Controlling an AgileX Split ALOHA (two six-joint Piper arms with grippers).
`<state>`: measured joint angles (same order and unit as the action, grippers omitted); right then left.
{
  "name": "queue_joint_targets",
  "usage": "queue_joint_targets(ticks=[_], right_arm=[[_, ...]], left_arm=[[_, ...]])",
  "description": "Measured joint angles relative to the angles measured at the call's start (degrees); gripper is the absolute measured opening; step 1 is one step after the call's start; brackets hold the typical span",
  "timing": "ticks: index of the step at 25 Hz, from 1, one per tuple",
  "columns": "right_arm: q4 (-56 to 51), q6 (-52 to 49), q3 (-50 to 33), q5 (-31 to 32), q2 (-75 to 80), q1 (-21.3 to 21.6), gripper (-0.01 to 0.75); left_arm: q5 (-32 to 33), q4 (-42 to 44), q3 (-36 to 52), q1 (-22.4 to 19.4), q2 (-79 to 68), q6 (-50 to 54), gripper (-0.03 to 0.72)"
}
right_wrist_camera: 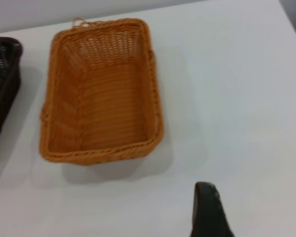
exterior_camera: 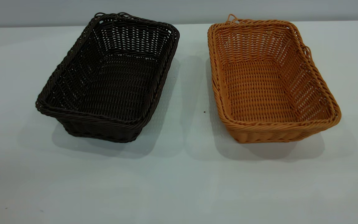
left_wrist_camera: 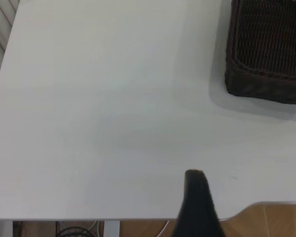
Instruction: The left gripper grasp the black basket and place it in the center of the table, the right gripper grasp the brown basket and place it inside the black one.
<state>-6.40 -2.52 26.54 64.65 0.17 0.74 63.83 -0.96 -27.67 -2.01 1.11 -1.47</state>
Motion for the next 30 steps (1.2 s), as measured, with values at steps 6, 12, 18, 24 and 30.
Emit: queue_joint_targets(ticks=[6, 12, 18, 24, 30], right_arm=[[-7.14, 9.62, 1.03, -4.35, 16.96, 0.0, 0.546], [-20.35, 17.22, 1.08, -11.06, 38.41, 0.0, 0.626], [-37.65, 29.75, 1.08, -13.27, 59.01, 0.0, 0.605], [-56.87, 37.98, 1.26, -13.18, 75.3, -2.48, 0.597], [-80.11, 38.49, 1.66, -17.52, 90.13, -15.62, 0.594]], left_arm=[[-0.36, 0.29, -0.2, 0.0, -7.98, 1.09, 0.487], [-11.88, -0.96, -2.58, 0.0, -25.69, 1.04, 0.487], [-25.71, -3.94, -2.97, 0.0, -42.78, -4.29, 0.492], [-36.18, -9.92, -5.96, 0.0, -58.54, -5.92, 0.493], [-37.9, -15.42, -10.81, 0.0, -69.99, -5.98, 0.494]])
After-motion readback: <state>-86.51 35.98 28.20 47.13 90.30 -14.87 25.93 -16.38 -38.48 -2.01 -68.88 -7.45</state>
